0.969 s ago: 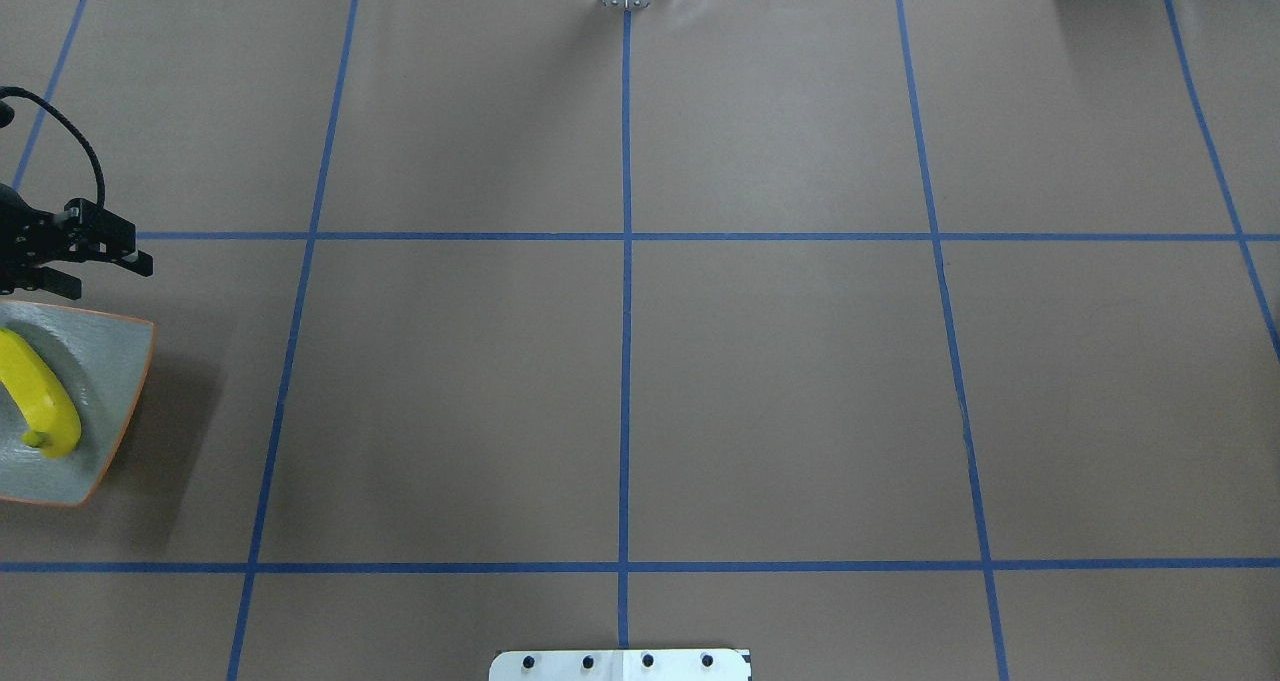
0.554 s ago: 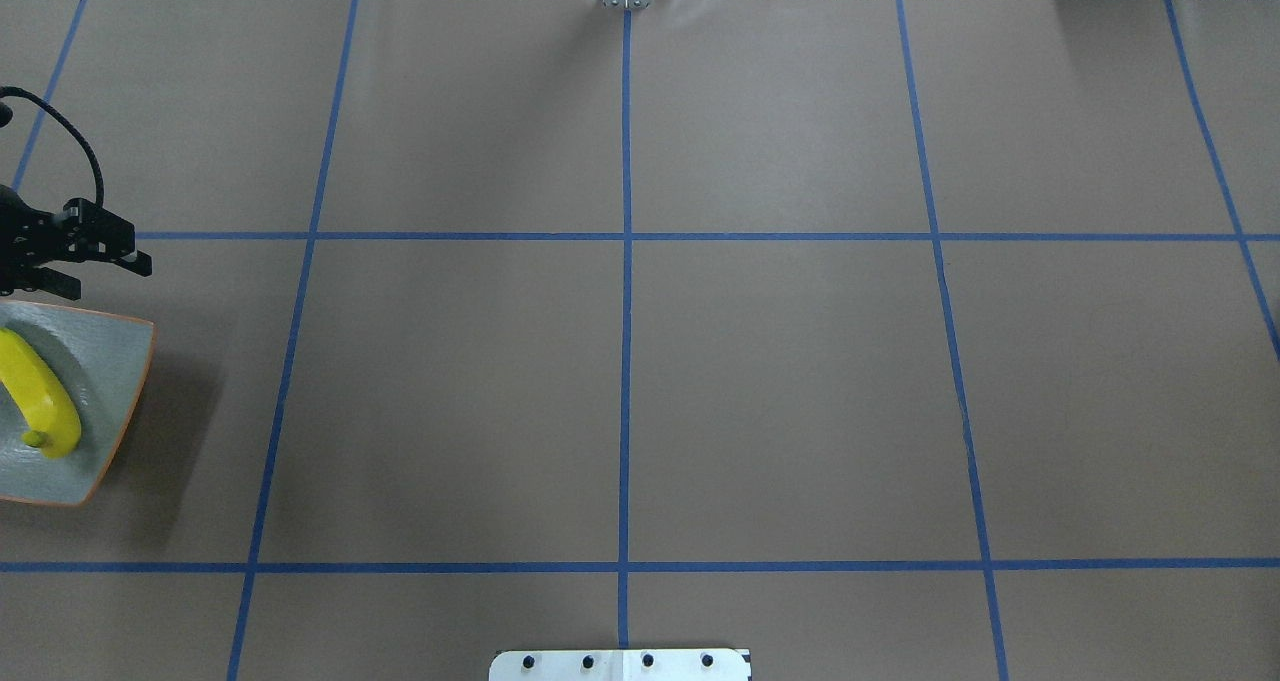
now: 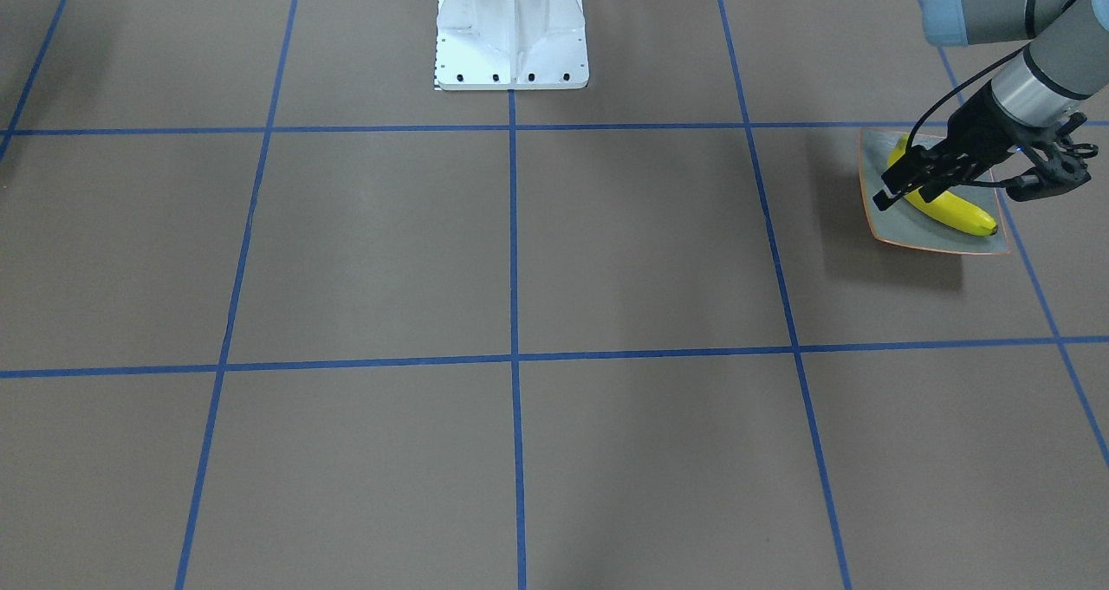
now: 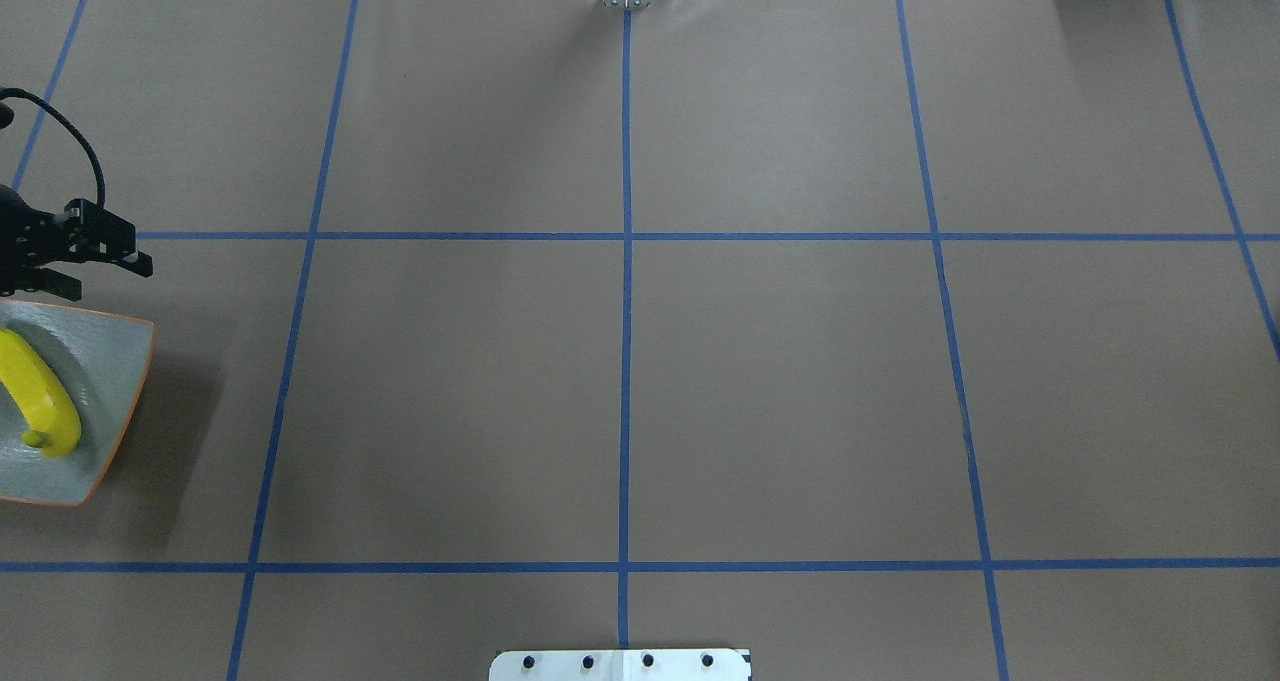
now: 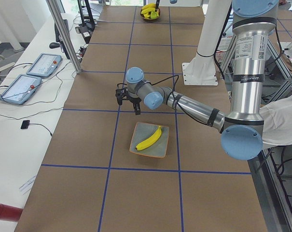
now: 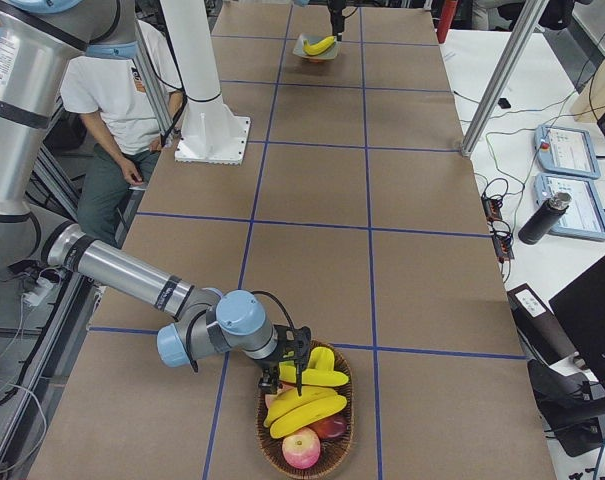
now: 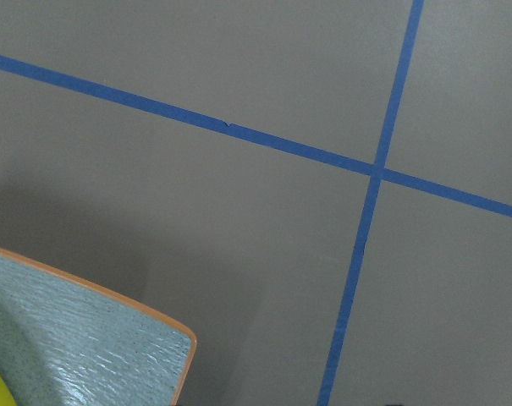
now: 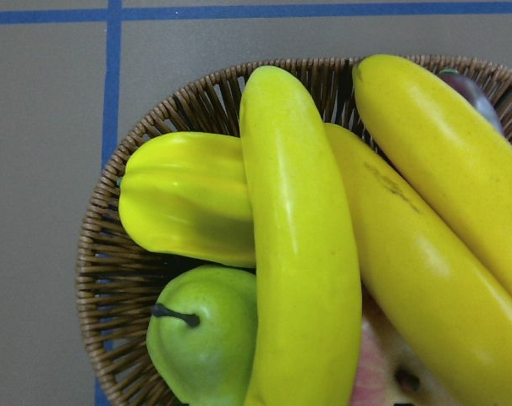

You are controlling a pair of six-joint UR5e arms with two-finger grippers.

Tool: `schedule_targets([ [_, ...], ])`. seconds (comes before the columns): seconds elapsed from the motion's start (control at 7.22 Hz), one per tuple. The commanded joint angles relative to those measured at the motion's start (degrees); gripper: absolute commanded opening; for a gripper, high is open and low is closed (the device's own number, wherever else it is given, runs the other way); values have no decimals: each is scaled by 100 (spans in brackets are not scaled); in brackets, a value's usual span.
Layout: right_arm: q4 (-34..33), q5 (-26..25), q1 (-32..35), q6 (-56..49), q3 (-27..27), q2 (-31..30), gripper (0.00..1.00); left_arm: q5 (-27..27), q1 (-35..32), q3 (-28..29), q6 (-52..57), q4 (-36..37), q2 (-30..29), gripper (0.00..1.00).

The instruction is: Transfer all bananas from basket to plate

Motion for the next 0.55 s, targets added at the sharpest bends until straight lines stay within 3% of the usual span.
schedule_targets([
  [0.0, 12, 15, 0, 15, -33, 1, 34, 0, 1, -3, 0, 0, -1, 84],
  [0.14, 4, 50, 0, 15, -33, 1, 7, 0, 1, -12, 0, 0, -1, 84],
  [0.28, 4, 50, 9, 15, -33, 1, 0, 0, 1, -21, 0, 0, 8, 84],
  [0.42, 4, 50, 9, 6, 2, 1, 0, 0, 1, -29, 0, 0, -1, 84],
])
